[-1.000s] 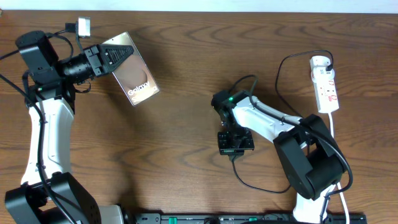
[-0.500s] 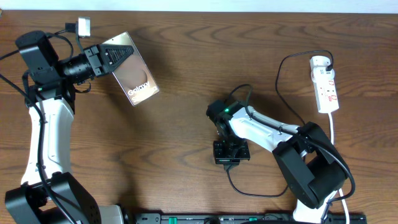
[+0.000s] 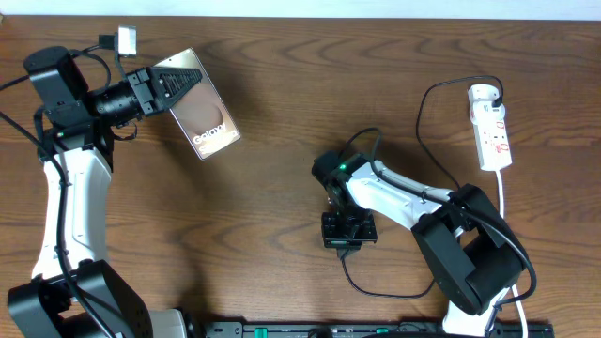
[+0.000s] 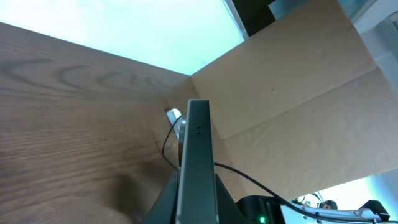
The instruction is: Plug charger to phone and switch on socket
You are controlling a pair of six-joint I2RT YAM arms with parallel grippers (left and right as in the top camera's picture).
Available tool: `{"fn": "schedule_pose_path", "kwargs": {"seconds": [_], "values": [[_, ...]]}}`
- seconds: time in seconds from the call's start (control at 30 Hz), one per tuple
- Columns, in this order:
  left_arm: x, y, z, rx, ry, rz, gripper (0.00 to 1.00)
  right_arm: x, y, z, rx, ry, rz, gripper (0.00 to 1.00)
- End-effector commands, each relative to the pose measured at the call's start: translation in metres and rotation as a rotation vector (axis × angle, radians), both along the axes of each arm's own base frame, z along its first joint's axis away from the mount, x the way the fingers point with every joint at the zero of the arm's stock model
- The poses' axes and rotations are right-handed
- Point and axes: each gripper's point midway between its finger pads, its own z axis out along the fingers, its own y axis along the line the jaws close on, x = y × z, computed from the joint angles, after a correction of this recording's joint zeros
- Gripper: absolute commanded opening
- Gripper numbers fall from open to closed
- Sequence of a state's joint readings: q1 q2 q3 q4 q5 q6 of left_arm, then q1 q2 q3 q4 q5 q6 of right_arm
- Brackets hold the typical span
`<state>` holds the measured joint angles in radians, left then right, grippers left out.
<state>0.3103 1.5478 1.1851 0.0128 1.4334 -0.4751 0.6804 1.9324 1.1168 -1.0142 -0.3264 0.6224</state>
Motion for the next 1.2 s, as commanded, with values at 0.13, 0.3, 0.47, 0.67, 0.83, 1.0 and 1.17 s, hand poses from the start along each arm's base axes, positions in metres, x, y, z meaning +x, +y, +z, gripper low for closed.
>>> {"fn": "schedule_pose_path", "kwargs": {"seconds": [0.13,0.3,0.47,0.67,0.83,1.0,1.17], "values": [[-0.003,-0.001,0.008,-0.006,-0.017,-0.017,0.07,0.007,-0.006,-0.018,-0.045,-0.028,-0.005,0.01],[-0.003,-0.001,0.008,-0.006,-0.017,-0.017,0.07,0.055,0.005,0.006,0.045,-0.124,-0.016,0.01],[-0.003,-0.001,0.008,-0.006,-0.017,-0.017,0.07,0.101,0.034,0.055,0.298,-0.225,0.06,0.01],[-0.003,-0.001,0.008,-0.005,-0.018,-0.017,0.07,0.117,0.091,0.124,0.84,-0.302,0.244,0.01],[-0.003,-0.001,0.008,-0.006,-0.017,-0.017,0.07,0.105,0.114,0.163,1.183,-0.376,0.429,0.01],[-0.003,-0.001,0.008,-0.006,-0.017,-0.017,0.08,0.101,0.129,0.198,1.428,-0.434,0.5,0.01],[-0.003,-0.001,0.008,-0.006,-0.017,-0.018,0.07,0.1,0.137,0.215,1.541,-0.478,0.555,0.01]]}}
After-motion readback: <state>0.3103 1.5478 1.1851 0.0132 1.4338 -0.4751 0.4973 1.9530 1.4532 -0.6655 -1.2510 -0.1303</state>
